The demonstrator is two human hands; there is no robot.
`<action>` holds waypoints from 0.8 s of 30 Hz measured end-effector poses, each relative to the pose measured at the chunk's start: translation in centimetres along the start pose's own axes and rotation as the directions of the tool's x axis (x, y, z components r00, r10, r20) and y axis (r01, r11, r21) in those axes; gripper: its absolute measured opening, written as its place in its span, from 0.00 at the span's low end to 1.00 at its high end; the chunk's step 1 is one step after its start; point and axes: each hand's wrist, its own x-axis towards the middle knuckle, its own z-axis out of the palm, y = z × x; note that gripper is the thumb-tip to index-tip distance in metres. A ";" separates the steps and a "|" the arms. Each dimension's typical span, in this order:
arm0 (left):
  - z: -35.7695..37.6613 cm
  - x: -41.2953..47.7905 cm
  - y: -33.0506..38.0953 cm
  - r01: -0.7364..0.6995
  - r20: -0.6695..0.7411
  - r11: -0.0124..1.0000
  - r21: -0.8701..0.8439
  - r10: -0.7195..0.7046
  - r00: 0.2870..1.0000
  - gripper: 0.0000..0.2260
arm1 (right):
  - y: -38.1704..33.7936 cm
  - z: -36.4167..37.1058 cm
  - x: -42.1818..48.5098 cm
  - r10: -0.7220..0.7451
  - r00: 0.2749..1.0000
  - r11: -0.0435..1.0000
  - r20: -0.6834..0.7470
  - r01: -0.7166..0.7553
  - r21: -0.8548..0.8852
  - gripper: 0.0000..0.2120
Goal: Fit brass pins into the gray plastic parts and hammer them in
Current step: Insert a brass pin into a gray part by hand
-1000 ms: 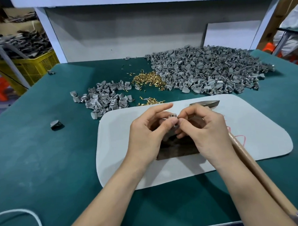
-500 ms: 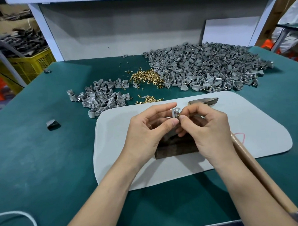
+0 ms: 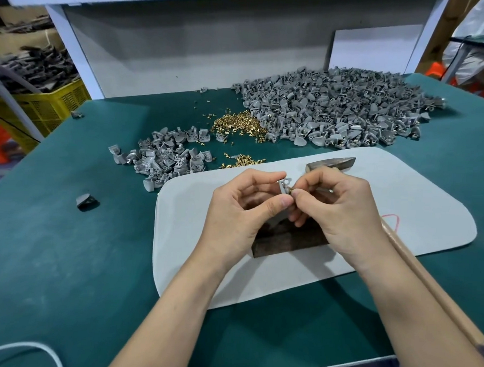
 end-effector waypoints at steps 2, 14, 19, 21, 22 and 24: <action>-0.1 0.0 0.1 0.002 0.018 1.000 0.009 -0.002 1.000 0.12 | 0.0 -0.1 0.0 0.003 1.000 1.000 0.005 -0.002 -0.020 0.11; -0.2 0.1 0.0 0.016 0.037 1.000 0.010 -0.016 0.999 0.12 | 0.3 0.0 0.0 0.011 1.000 0.998 -0.004 -0.011 -0.064 0.13; -0.2 0.1 -0.1 0.018 0.044 1.000 0.007 -0.019 0.999 0.13 | 0.3 -0.1 0.0 0.010 1.000 0.998 0.011 -0.009 -0.064 0.13; -0.2 0.1 -0.2 0.020 0.046 1.000 0.008 -0.021 0.999 0.13 | 0.2 -0.1 0.0 0.017 1.000 0.999 0.019 -0.016 -0.045 0.13; -0.2 0.1 -0.2 0.022 0.047 1.000 0.010 -0.022 0.999 0.13 | 0.2 -0.1 -0.1 0.021 0.999 0.999 0.025 -0.020 -0.041 0.12; -0.3 0.1 -0.3 0.025 0.049 1.000 0.010 -0.025 0.998 0.13 | 0.2 -0.2 0.0 0.030 0.999 0.999 0.040 -0.028 -0.038 0.12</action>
